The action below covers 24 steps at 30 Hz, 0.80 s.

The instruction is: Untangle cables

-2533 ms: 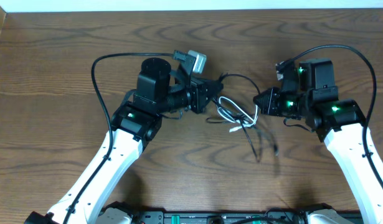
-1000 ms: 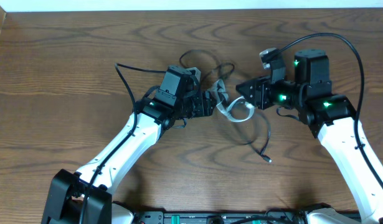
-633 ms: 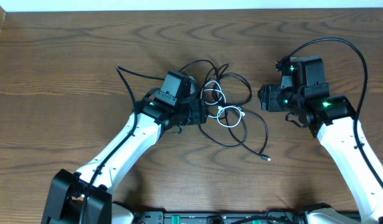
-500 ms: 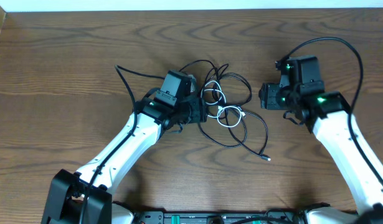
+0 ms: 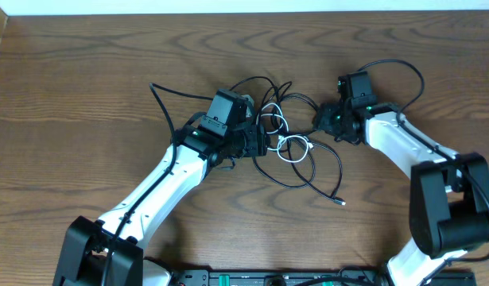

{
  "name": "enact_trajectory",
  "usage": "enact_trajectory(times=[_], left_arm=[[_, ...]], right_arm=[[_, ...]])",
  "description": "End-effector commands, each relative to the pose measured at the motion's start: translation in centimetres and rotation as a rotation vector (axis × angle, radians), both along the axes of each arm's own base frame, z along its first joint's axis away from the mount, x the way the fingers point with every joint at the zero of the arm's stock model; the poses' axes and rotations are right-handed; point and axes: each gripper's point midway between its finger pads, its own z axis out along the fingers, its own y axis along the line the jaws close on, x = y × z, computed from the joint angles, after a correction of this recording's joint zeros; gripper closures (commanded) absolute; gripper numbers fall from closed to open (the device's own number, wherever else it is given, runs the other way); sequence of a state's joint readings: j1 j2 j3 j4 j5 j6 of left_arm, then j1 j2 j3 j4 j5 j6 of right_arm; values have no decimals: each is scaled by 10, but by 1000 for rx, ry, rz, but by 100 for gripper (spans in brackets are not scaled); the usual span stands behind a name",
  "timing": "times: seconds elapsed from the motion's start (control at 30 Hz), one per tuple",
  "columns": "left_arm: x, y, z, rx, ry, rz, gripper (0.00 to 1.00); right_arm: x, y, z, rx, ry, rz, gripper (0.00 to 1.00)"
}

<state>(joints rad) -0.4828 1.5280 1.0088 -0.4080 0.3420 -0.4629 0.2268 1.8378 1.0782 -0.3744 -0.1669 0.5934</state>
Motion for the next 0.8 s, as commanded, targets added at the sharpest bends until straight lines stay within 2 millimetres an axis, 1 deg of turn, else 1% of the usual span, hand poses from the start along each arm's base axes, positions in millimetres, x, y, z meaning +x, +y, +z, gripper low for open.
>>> enact_trajectory(times=[0.0, 0.13, 0.2, 0.27, 0.37, 0.43, 0.47, 0.5, 0.53, 0.57, 0.63, 0.67, 0.7, 0.73, 0.77], left_arm=[[0, -2, 5, -6, -16, -20, 37], [0, -2, 5, -6, -16, -20, 37], [0, -2, 5, -6, -16, -20, 37], [0, -2, 5, -7, -16, -21, 37], [0, -3, 6, -10, -14, -22, 37], [0, -3, 5, -9, -14, -23, 37], [0, -3, 6, -10, -14, -22, 37], [0, -3, 6, -10, -14, -23, 37], [0, -3, 5, -10, -14, -22, 37], [0, -3, 5, -10, -14, -23, 37], [-1, -3, 6, -12, -13, -24, 37], [-1, -3, 6, -12, -13, -24, 37], [-1, -3, 6, -12, -14, -24, 37], [0, -3, 6, -11, -14, -24, 37], [0, -3, 6, -10, -15, -23, 37]], right_arm=[[-4, 12, -9, 100, 76, -100, 40], [-10, 17, -10, 155, 137, -203, 44], [-17, 21, -13, 182, 192, -295, 45], [-19, 26, -15, 198, 217, -347, 50], [-22, 31, -22, 186, 235, -418, 51], [-23, 31, -27, 148, 226, -442, 52], [-20, 28, -27, 125, 202, -451, 56], [-16, 26, -26, 106, 173, -450, 67], [-8, 26, -23, 99, 128, -425, 92], [-1, 28, -20, 102, 92, -383, 99], [14, 35, -7, 118, 5, -263, 99], [23, 41, 5, 133, -58, -163, 99], [27, 46, 14, 139, -104, -84, 99], [31, 50, 28, 141, -160, 5, 99], [33, 52, 38, 133, -195, 63, 99]])
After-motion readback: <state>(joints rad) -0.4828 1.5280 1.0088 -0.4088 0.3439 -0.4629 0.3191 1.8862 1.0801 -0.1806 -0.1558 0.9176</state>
